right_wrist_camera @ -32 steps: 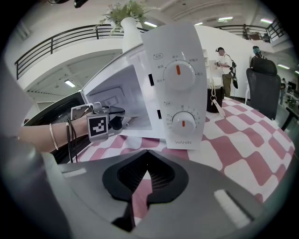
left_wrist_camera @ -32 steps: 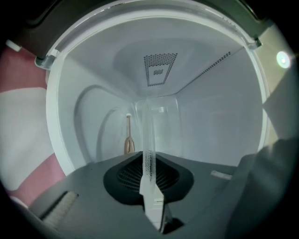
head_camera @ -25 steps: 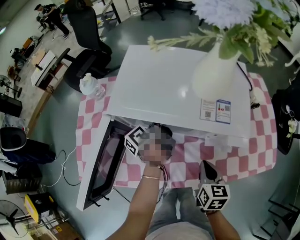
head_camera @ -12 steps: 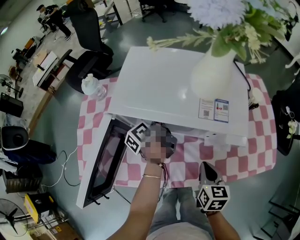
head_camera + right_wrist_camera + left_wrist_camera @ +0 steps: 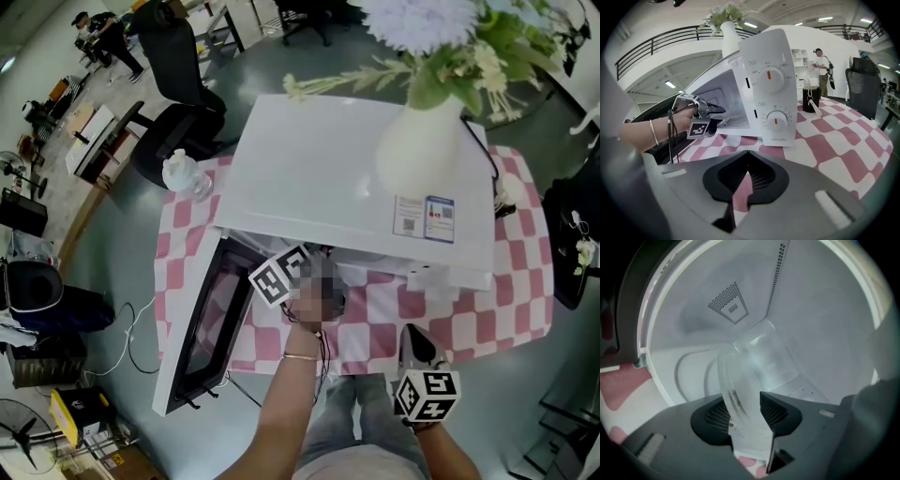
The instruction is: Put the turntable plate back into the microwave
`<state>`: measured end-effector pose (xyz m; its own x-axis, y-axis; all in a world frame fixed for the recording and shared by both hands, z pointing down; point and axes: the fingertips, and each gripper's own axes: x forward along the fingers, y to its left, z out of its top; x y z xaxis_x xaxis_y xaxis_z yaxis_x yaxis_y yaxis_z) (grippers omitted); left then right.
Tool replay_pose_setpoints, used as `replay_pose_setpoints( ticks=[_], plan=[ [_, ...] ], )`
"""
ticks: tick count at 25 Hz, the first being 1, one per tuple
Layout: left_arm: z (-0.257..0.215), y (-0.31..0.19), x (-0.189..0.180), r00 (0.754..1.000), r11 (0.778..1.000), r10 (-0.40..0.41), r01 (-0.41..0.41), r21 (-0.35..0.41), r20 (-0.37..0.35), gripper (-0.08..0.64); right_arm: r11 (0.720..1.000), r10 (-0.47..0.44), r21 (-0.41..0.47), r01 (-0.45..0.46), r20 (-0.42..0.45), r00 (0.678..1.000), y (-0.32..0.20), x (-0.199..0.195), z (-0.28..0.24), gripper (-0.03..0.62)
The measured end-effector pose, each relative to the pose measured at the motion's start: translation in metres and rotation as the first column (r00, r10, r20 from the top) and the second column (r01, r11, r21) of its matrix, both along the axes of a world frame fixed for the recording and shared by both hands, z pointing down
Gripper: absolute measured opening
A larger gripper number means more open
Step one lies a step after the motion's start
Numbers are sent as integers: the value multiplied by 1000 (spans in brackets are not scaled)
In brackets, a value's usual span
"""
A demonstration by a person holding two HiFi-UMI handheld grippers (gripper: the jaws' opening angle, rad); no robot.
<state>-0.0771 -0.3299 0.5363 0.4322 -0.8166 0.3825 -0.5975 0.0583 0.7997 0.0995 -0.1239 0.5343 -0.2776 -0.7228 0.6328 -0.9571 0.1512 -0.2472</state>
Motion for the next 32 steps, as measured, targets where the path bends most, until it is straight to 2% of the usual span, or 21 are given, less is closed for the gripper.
replay_pose_setpoints(
  ticks=[6,15,26,32],
  plan=[
    [6,7,6,983,992,122,-121,-22,133,213,1000,-9,-4,9,-1,1000,2,-3,1,9],
    [12,14,11,927,974,224,-216,-61,302,265,1000,-13,-7,13,-2,1000,6,-2,2,9],
    [12,24,7,910,977,213,-204,-63,357,282,1000,-29,-8,29,6,1000,14,-6,3,9],
    [9,31,11,921,976,217,-214,-44,324,307,999,-36,-8,36,8,999,19,-6,4,9]
  ],
)
